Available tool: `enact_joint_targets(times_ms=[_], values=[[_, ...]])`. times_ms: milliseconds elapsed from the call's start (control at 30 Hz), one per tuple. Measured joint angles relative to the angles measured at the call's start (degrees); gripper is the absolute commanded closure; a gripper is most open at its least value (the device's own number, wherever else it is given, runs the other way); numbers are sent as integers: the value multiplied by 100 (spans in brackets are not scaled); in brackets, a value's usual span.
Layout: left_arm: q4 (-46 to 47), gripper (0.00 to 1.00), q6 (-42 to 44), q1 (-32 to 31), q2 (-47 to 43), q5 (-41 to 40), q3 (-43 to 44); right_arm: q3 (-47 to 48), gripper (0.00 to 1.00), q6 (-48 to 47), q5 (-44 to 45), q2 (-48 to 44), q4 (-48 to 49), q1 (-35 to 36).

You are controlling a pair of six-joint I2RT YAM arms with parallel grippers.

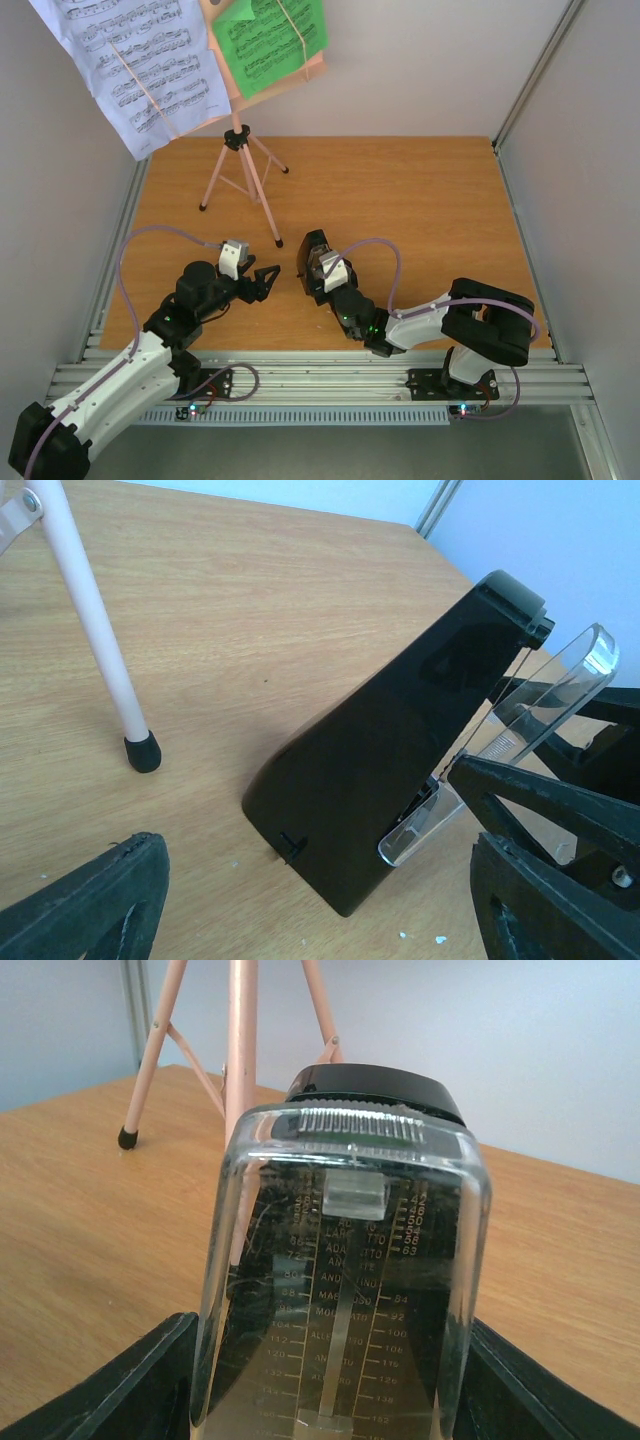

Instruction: Pack up the instrument practice props

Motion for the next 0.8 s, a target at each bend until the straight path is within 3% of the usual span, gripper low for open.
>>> enact_joint_targets(times_ms=[800], values=[[0,17,7,0,2,0,-22,125,44,223,-94,81,-122,-166]])
